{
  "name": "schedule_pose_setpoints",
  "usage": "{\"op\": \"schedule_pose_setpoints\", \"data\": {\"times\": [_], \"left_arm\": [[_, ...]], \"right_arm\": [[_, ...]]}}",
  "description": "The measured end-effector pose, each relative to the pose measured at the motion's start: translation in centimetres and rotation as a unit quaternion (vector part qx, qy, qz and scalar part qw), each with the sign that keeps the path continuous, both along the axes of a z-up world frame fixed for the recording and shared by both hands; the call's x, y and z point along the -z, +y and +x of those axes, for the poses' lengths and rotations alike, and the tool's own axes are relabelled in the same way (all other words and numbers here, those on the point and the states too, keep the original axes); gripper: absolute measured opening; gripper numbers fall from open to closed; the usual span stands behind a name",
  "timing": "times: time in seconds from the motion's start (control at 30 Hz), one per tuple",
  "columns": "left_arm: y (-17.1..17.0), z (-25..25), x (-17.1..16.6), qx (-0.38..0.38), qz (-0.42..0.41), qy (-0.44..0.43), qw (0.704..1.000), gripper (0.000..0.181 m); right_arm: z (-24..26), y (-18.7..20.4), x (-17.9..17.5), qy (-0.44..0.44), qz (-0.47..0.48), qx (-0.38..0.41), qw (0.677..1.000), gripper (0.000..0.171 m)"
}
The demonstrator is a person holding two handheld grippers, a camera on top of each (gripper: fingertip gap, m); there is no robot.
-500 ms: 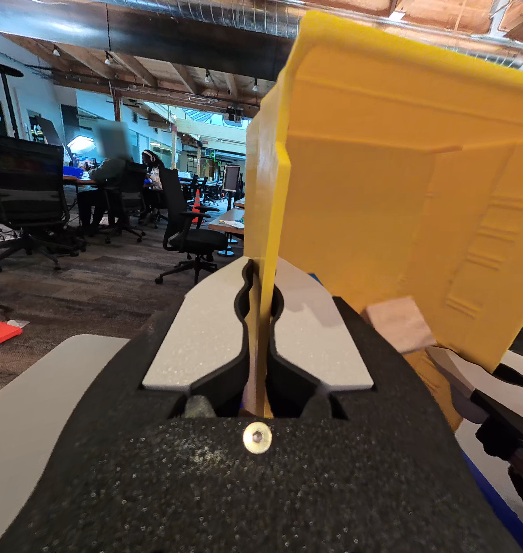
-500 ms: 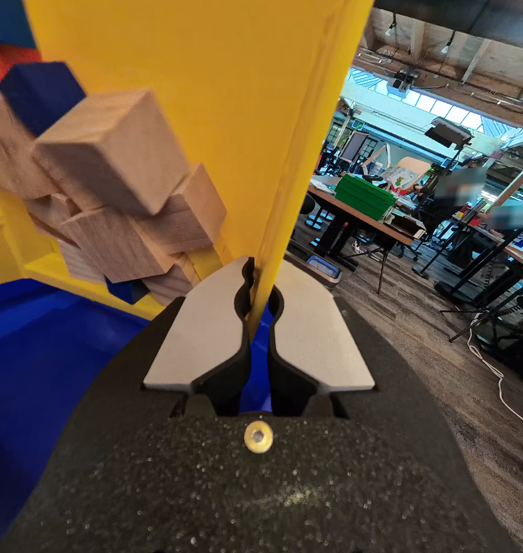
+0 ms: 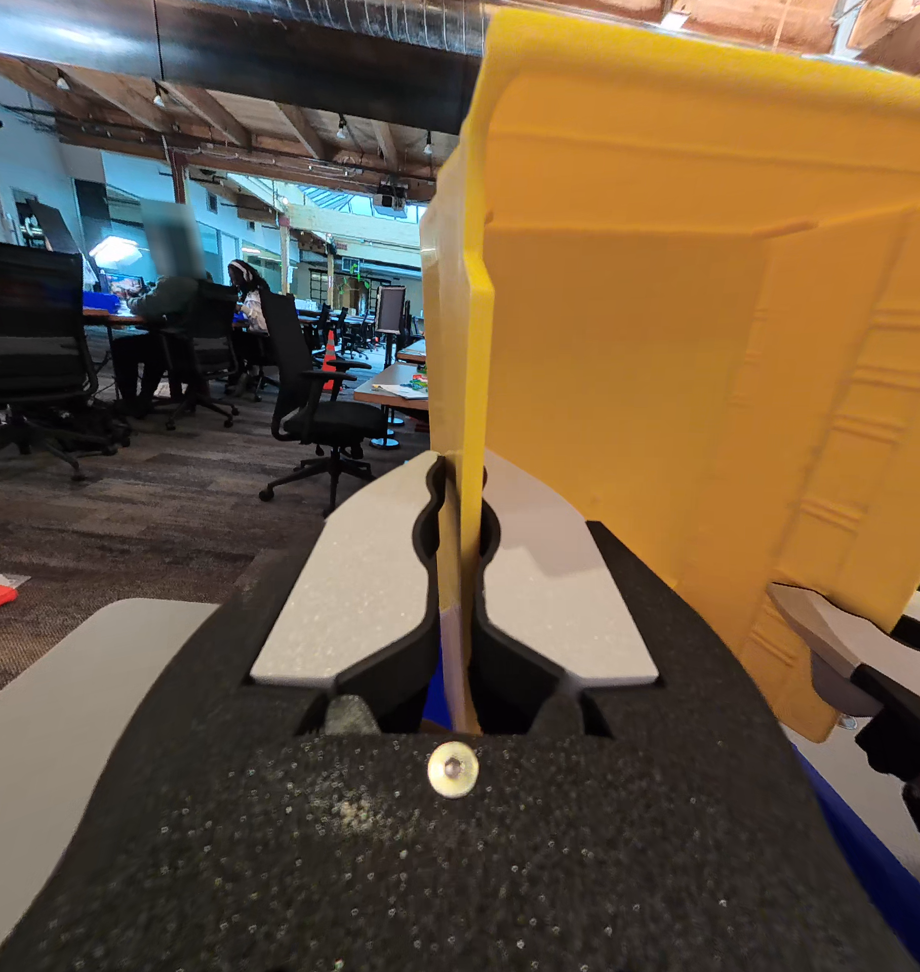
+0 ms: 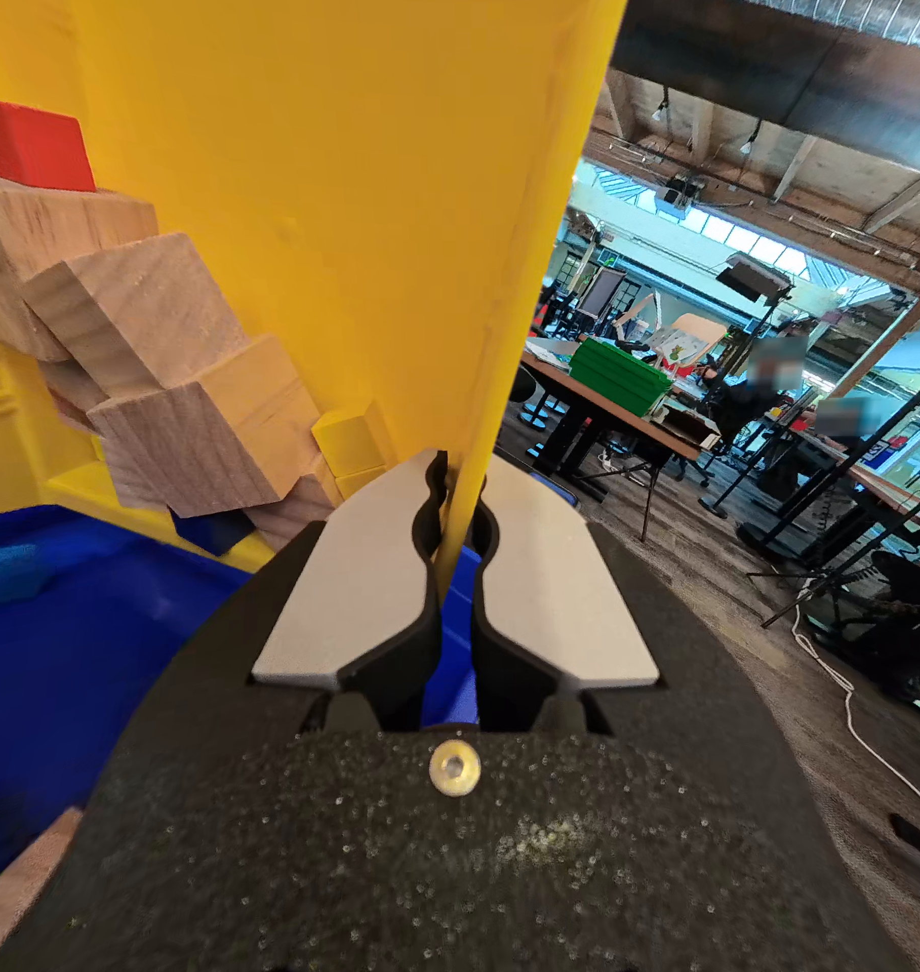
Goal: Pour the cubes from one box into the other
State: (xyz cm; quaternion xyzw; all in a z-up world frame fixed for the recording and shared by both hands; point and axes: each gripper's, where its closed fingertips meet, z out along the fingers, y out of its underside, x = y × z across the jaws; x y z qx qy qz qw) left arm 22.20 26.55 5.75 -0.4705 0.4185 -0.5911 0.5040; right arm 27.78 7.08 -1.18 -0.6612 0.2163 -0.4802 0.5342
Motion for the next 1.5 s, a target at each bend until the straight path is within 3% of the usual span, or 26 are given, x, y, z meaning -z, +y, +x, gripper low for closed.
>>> {"op": "schedule_pose_setpoints", "data": {"times": [0.17,0.4,0.73,0.9,1.17,1.33,1.5], "left_arm": [[0.4,0.2,0.4,-0.011,0.002,0.024,1.0,0.007],[-0.9,0.5,-0.7,-0.046,0.079,0.094,0.991,0.008],[-0.7,0.4,0.2,0.001,0.023,0.116,0.993,0.014],[0.0,-0.6,-1.6,0.0,-0.014,0.075,0.997,0.015],[0.6,-0.6,-0.8,-0.061,0.046,0.131,0.988,0.006],[-0.2,-1.4,-3.1,-0.066,0.061,0.078,0.993,0.006],[-0.6,-3.9,-5.1,-0.065,0.058,-0.019,0.996,0.006]], "right_arm": [[0.3,0.5,1.0,0.021,-0.011,-0.007,1.0,0.006],[0.6,-0.4,0.6,0.025,0.013,-0.001,1.0,0.005],[0.4,0.0,0.7,0.013,0.006,-0.013,1.0,0.006],[0.9,-0.3,1.2,0.014,-0.004,-0.005,1.0,0.005],[0.5,-0.2,1.1,0.01,-0.008,-0.003,1.0,0.005],[0.8,-0.6,-0.9,-0.015,0.022,0.005,1.0,0.005],[0.4,-0.3,-3.0,-0.103,0.023,-0.004,0.994,0.005]]}}
